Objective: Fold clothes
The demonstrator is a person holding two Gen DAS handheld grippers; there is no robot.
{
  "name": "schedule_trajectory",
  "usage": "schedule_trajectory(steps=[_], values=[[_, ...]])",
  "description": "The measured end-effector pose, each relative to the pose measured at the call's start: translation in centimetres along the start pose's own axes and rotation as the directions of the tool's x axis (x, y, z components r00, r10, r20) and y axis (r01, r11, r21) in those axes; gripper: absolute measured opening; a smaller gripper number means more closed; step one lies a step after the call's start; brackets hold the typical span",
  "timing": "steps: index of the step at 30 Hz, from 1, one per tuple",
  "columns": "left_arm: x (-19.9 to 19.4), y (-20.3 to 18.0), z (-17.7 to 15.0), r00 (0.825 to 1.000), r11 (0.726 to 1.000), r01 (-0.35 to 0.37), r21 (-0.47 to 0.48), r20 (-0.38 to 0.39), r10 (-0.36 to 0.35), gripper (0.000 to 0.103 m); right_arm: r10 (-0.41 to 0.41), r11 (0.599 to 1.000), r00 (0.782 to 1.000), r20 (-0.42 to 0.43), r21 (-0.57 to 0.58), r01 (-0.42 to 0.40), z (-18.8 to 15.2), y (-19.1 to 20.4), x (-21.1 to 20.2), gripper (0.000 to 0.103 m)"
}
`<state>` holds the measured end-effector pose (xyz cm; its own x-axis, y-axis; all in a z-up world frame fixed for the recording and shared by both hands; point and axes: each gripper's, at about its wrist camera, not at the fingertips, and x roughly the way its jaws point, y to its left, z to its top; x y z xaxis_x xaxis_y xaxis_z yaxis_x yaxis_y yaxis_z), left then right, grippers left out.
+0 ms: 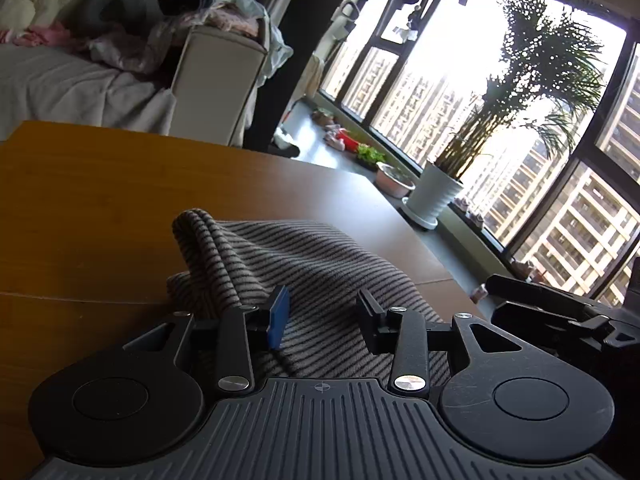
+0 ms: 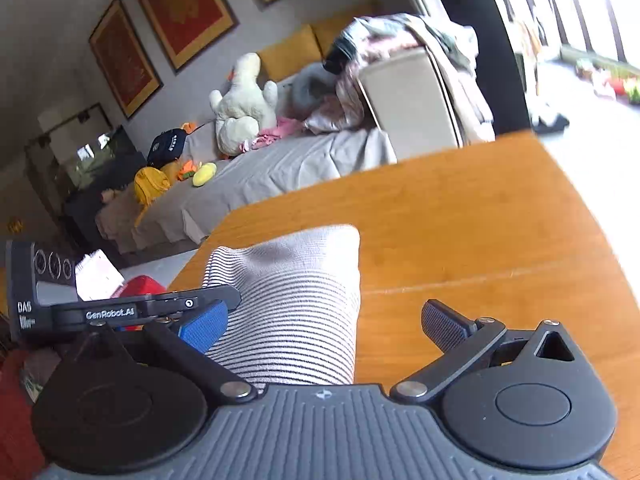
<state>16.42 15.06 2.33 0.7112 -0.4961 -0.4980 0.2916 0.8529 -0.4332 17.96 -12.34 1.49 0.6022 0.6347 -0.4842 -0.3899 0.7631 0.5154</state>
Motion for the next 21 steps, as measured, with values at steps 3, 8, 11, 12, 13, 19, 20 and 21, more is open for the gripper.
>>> schedule_trajectory(steps=[3, 8, 11, 12, 13, 19, 20, 21], values=[[-0.3, 0.4, -0.2, 1.0, 1.0, 0.017, 0.002, 0.002, -0.017, 0.041, 0.013, 0.984, 1.0, -0.016, 0.176, -0.01, 0.9, -3.0, 1.3, 0.101], [-0.9, 1.0, -0.6, 0.999, 0.999, 0.043, 0.015, 0.006, -0.043, 0.041, 0.042, 0.992, 0.996, -0.075, 0.124, -0.032, 2.9, -3.3, 4.5, 0.095], [-1.3, 1.5, -0.8, 0.998, 0.998, 0.059, 0.016, 0.006, -0.059, 0.041, 0.114, 0.988, 0.982, -0.151, 0.123, -0.096, 4.1, -2.8, 6.8, 0.085], [-1.5, 1.6, -1.0, 0.998, 0.998, 0.063, 0.016, 0.008, -0.063, 0.041, 0.154, 0.982, 0.972, -0.176, 0.135, -0.131, 4.3, -2.4, 7.2, 0.077], [-1.8, 1.9, -1.1, 0.998, 0.998, 0.066, 0.015, 0.011, -0.066, 0.041, 0.164, 0.982, 0.972, -0.171, 0.122, -0.144, 4.5, -1.5, 6.9, 0.061], [-3.0, 3.3, -1.7, 0.995, 0.996, 0.088, -0.015, 0.037, -0.087, 0.042, 0.157, 0.959, 0.987, -0.044, -0.232, -0.163, 5.1, 5.9, 1.6, 0.05], [-3.2, 3.6, -1.7, 0.995, 0.996, 0.09, -0.026, 0.044, -0.089, 0.043, 0.109, 0.946, 0.993, -0.038, -0.303, -0.115, 5.0, 6.7, 1.3, 0.049], [-3.4, 3.9, -1.7, 0.995, 0.995, 0.094, -0.038, 0.048, -0.092, 0.043, 0.05, 0.937, 0.998, -0.043, -0.344, -0.062, 4.9, 7.0, 1.6, 0.049]])
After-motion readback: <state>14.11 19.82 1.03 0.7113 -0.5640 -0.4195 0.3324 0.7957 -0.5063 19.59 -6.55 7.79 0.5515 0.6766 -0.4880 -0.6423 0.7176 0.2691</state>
